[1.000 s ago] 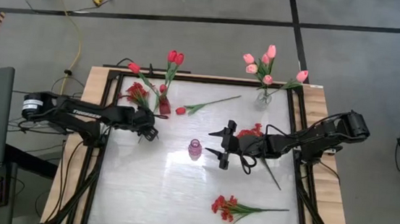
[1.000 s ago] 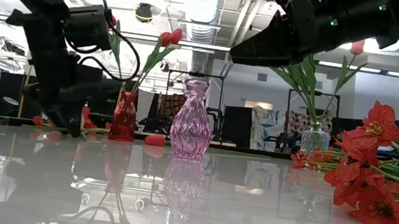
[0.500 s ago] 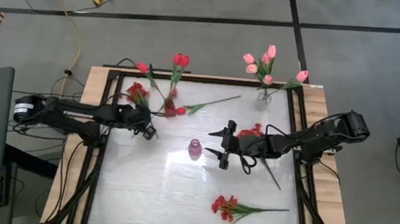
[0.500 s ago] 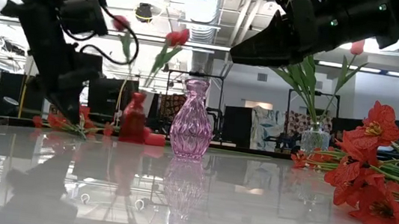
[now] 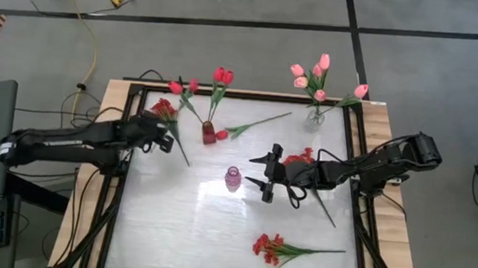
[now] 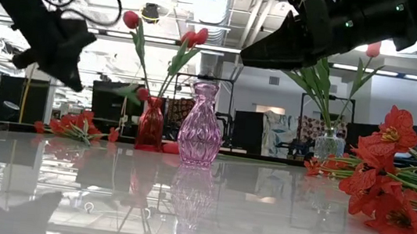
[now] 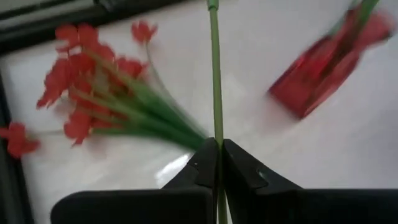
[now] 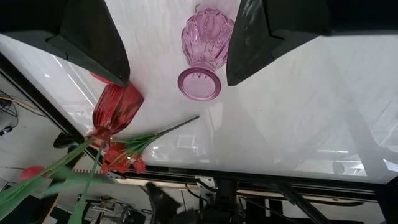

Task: Sort flowers into vase by color
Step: Put the red flower into the red vase

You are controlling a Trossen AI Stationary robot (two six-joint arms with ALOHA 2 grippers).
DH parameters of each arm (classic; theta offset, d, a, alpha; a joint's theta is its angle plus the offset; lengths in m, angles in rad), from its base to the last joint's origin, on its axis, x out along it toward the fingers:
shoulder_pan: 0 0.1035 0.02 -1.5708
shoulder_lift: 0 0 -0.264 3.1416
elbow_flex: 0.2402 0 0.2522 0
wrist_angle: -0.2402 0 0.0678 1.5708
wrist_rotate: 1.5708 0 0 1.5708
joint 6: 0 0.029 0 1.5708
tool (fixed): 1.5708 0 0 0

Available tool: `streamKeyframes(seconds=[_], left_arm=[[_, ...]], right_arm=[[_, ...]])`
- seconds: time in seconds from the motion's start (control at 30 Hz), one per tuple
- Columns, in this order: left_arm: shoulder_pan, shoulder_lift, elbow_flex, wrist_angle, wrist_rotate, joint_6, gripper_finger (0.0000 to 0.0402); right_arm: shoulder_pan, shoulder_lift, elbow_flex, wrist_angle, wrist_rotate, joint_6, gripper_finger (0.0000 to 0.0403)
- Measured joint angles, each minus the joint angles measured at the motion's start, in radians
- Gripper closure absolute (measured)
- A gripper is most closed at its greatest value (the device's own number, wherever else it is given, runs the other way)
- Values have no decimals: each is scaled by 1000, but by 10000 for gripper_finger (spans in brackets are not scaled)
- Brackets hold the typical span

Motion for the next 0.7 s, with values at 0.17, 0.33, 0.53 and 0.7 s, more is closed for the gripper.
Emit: streamKeyframes(seconds=[0.17,0.33,0.53,0.7], left_arm=[[0,-152,14,-2,-67,3,401],[0,-323,39,13,-171,32,401],[0,-482,40,182,-159,134,401],[-10,-519,32,394,56,284,401]], right_arm=[[0,0,0,-1,0,0,107],[0,0,0,0,0,0,107],[0,0,0,0,0,0,107],[0,0,0,0,0,0,107]])
